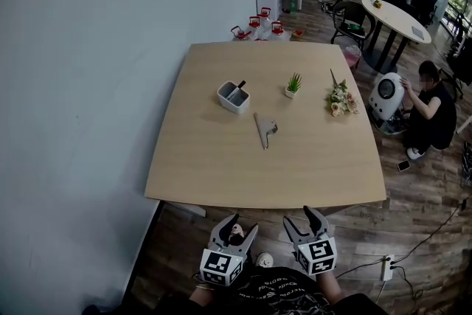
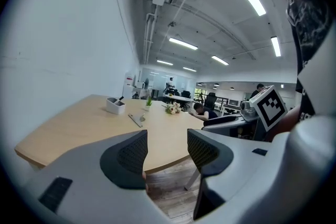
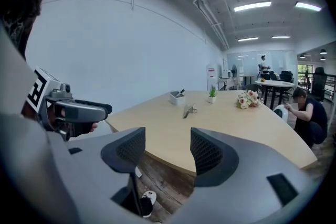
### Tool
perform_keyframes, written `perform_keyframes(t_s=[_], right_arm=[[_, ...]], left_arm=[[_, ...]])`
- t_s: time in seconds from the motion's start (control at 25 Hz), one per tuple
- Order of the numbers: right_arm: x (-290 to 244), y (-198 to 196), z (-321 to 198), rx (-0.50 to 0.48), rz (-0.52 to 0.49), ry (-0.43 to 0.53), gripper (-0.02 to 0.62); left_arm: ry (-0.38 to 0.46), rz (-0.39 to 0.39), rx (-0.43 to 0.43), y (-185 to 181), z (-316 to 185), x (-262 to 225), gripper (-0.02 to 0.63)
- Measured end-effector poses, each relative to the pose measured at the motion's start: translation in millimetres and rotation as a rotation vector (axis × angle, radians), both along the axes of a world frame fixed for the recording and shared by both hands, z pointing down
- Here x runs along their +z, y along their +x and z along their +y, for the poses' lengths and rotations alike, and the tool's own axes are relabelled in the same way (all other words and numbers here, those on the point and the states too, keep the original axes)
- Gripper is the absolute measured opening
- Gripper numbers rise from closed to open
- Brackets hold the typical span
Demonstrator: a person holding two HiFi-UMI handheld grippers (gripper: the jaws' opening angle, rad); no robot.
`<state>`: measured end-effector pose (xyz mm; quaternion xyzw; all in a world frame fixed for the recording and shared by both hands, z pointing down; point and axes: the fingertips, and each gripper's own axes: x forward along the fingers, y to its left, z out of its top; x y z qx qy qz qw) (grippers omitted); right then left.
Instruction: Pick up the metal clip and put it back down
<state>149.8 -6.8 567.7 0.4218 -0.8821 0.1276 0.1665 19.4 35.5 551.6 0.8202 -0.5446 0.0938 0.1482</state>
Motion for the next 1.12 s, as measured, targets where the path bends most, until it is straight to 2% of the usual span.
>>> perform_keyframes(t_s=[0.16, 0.32, 0.72, 0.92, 1.12], right_arm=[[8.9, -2.1, -13.3, 0.024, -0.001, -0.029, 0.284], [7.8, -13.9, -40.5, 0.034, 0.011, -0.031, 0.284], [-0.8, -60.2, -127.3, 0.136, 0.008, -0.013, 0.284], [2.1, -87.1, -156.1, 0.149, 0.118, 0.028, 0.284], [-0.7, -105.7, -173.6, 0.196, 0.072, 0.009, 0.284]], left_arm=[[-0.011, 0.006, 0.008, -8.5, -21.9, 7.8, 0.245], [-0.005, -0.032, 0.033, -22.3, -54.6, 12.4, 0.244], [0.02, -0.002, 0.116, -74.0, -152.4, 0.7, 0.244], [0.024, -0.017, 0.156, -99.7, -190.8, 3.8, 0.236], [0.023, -0.011, 0.171, -121.6, -210.3, 5.8, 0.236]])
